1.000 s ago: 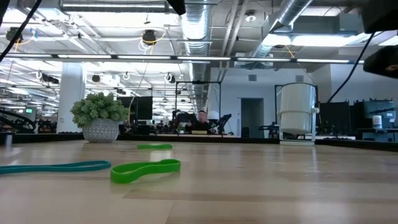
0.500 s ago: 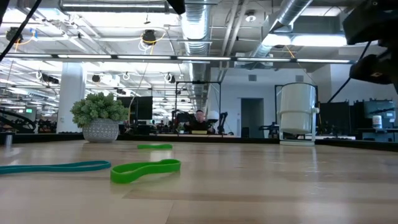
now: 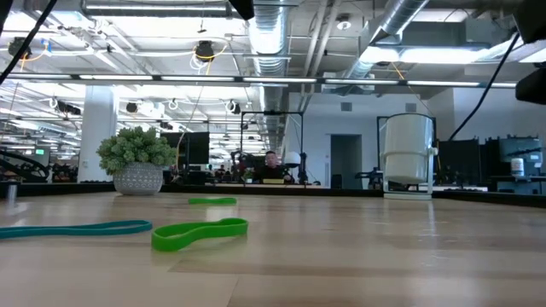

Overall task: Pick and place items into bin
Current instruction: Put the bottom right blue rubberband into the black basket

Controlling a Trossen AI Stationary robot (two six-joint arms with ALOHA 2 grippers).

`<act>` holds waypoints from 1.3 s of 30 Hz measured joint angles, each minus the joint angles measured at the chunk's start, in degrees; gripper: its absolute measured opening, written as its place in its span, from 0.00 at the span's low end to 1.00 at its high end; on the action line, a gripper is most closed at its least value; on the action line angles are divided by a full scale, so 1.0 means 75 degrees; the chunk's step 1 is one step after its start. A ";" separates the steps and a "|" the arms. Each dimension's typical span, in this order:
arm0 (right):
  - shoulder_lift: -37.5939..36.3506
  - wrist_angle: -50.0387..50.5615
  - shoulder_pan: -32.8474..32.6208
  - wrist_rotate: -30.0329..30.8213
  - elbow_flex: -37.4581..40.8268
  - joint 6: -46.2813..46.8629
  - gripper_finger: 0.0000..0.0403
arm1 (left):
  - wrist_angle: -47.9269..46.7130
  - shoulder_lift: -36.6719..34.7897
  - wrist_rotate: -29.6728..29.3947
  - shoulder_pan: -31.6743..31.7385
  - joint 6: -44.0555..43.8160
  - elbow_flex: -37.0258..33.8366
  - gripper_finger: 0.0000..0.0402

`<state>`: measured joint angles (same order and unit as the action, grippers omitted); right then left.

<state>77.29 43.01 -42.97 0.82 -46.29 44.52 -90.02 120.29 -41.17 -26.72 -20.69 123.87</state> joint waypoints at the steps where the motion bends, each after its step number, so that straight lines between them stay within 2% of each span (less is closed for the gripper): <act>1: -0.0039 0.0010 -0.0066 0.0093 -0.0033 0.0069 0.15 | 0.0000 0.0000 0.0003 0.0000 0.0000 0.0000 0.11; 7: -0.0222 -0.0021 -0.0681 0.0310 -0.0244 0.1083 0.15 | 0.0002 0.0000 0.0020 0.0003 -0.0165 0.0000 0.11; 16: 0.0453 -0.0016 -0.1644 0.0890 -0.0206 0.2645 0.15 | 0.0000 0.0000 0.0020 -0.0017 -0.0210 0.0000 0.11; 25: 0.1539 -0.0026 -0.1530 0.1181 -0.0201 0.2242 0.15 | 0.0000 0.0003 0.0054 -0.0017 -0.0213 0.0000 0.11; 29: 0.1565 0.0039 -0.1374 0.0684 -0.0288 0.1724 0.10 | 0.0003 0.0003 0.0317 -0.0017 -0.0216 0.0000 0.11; 32: 0.1281 0.0465 -0.1335 0.0536 -0.0563 0.1504 0.02 | 0.0001 0.0003 0.0410 -0.0020 -0.0239 0.0000 0.11; 35: 0.0925 0.1329 -0.1497 0.0850 -0.1016 0.1561 0.02 | 0.0002 0.0006 0.0438 -0.0017 -0.0297 0.0000 0.11; 39: 0.0418 0.2539 -0.1951 0.1220 -0.1618 0.2316 0.01 | 0.0003 0.0006 0.0437 -0.0020 -0.0297 0.0000 0.11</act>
<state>80.43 62.06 -57.60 9.97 -58.42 61.89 -90.00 120.33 -37.89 -26.87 -22.92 123.87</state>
